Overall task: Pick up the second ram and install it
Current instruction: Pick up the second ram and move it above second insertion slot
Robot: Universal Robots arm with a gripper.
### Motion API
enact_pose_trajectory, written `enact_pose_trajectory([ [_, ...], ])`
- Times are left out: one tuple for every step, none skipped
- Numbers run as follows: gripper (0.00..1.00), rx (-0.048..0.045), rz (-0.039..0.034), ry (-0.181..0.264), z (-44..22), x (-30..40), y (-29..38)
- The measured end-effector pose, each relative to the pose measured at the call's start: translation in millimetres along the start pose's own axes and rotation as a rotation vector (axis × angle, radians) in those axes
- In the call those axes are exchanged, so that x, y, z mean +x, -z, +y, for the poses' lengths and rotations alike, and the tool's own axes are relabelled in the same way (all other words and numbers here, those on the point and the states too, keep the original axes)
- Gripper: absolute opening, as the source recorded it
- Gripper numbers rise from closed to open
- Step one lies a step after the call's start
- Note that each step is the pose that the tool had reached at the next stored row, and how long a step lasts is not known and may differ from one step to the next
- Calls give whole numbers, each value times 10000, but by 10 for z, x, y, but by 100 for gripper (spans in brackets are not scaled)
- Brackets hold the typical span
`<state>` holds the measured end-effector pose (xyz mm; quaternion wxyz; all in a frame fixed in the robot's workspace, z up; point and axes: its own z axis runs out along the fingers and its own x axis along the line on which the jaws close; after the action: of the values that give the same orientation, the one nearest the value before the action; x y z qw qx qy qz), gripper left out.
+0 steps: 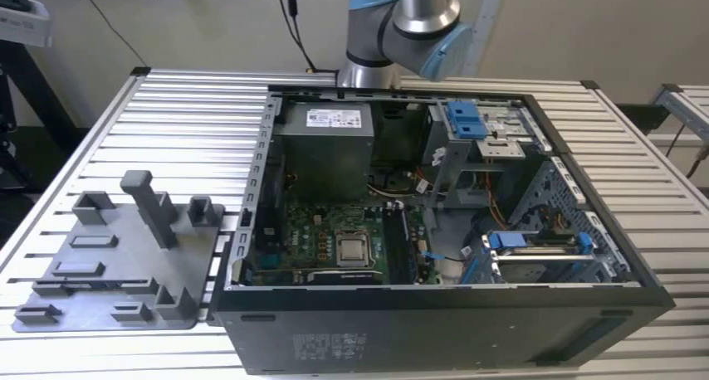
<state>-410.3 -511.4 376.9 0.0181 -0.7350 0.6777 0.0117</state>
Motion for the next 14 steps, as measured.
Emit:
enact_pose_trajectory([
  [11, 0, 0, 5, 0, 0, 0],
  [12, 0, 0, 10, 0, 0, 0],
  [12, 0, 0, 14, 0, 0, 0],
  [18, 0, 0, 20, 0, 0, 0],
  [24, 0, 0, 24, 0, 0, 0],
  [30, -1, 0, 29, 0, 0, 0],
  [30, -1, 0, 35, 0, 0, 0],
  [36, -1, 0, 39, 0, 0, 0],
  [36, -1, 0, 44, 0, 0, 0],
  [42, -2, 0, 49, 0, 0, 0],
  [42, -1, 0, 54, 0, 0, 0],
  [42, -2, 0, 59, 0, 0, 0],
  [42, -2, 0, 64, 0, 0, 0],
  [42, -2, 0, 69, 0, 0, 0],
])
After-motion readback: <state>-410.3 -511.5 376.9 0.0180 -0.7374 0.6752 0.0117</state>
